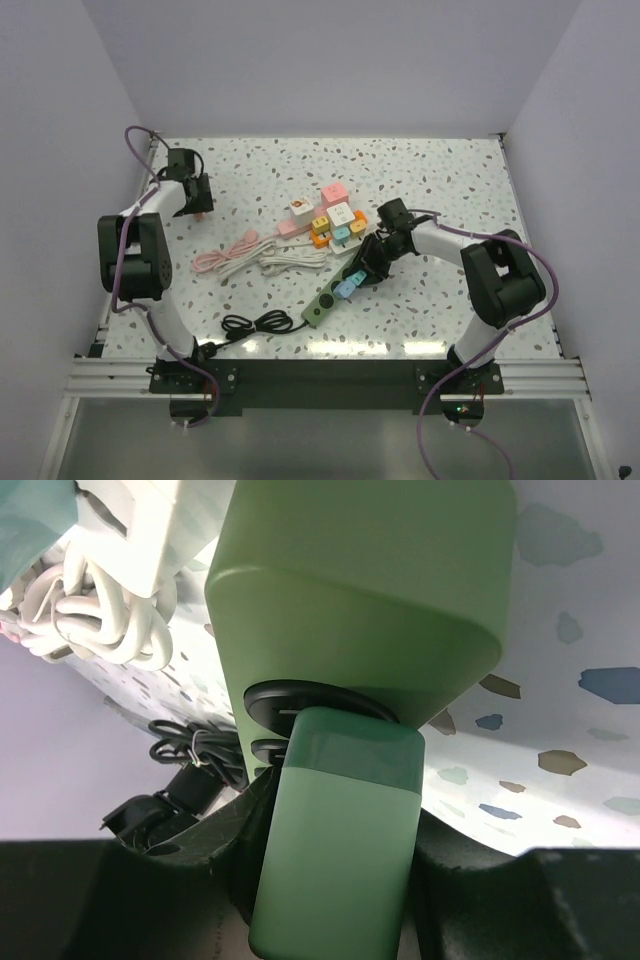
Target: Pull the plug off the socket
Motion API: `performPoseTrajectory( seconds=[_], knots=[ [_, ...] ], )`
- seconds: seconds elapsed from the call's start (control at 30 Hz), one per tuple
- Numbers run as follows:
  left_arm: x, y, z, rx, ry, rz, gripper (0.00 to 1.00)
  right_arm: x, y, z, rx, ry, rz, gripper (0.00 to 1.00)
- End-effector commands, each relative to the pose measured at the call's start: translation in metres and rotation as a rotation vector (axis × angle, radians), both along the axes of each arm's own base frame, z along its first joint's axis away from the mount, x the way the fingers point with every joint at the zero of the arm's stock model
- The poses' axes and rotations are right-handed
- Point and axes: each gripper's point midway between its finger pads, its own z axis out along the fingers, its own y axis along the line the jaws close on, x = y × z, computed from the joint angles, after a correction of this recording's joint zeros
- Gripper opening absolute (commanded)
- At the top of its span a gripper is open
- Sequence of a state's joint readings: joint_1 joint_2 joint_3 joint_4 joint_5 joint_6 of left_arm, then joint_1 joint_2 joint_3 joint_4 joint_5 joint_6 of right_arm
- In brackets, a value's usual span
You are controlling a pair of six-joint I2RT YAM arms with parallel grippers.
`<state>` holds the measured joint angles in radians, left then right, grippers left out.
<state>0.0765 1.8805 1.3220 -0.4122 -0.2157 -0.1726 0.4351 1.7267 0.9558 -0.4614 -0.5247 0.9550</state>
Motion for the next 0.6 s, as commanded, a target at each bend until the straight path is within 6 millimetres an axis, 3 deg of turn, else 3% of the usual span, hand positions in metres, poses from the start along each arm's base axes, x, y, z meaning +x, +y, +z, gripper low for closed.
performPoseTrajectory(
  seconds=[0.0,0.13,0.23,0.27,0.33,0.37,0.43,0.47,0.53,0.57],
  knots=[
    [-0.005,0.001,0.031,0.005,-0.087,0.003,0.74,0.007,-0.006,-0.004,-0.063,-0.072,0.060,0.00],
    [-0.014,-0.006,0.040,-0.017,-0.106,-0.017,1.00,0.009,-0.005,-0.002,-0.062,-0.068,0.039,0.00],
    [-0.020,-0.025,0.059,-0.046,-0.136,-0.069,1.00,0.010,-0.004,0.000,-0.057,-0.065,0.031,0.00],
    [-0.021,-0.043,0.077,-0.046,-0.175,-0.119,1.00,0.010,-0.004,-0.001,-0.057,-0.063,0.029,0.00],
    [-0.029,-0.085,0.086,-0.050,-0.190,-0.258,1.00,0.009,-0.003,-0.002,-0.051,-0.050,0.022,0.00],
    [-0.036,-0.131,0.098,-0.068,-0.220,-0.384,1.00,0.009,-0.003,-0.003,-0.050,-0.044,0.020,0.00],
    [-0.054,-0.179,0.097,-0.084,-0.213,-0.534,1.00,0.007,-0.003,-0.006,-0.053,-0.031,0.016,0.00],
    [-0.071,-0.223,0.100,-0.103,-0.219,-0.651,1.00,0.006,-0.004,-0.006,-0.055,-0.033,0.017,0.00],
    [-0.093,-0.262,0.095,-0.135,-0.209,-0.755,1.00,0.005,-0.005,-0.006,-0.062,-0.025,0.010,0.00],
    [-0.111,-0.296,0.098,-0.156,-0.225,-0.853,1.00,0.005,-0.005,-0.006,-0.062,-0.025,0.009,0.00]
  ],
)
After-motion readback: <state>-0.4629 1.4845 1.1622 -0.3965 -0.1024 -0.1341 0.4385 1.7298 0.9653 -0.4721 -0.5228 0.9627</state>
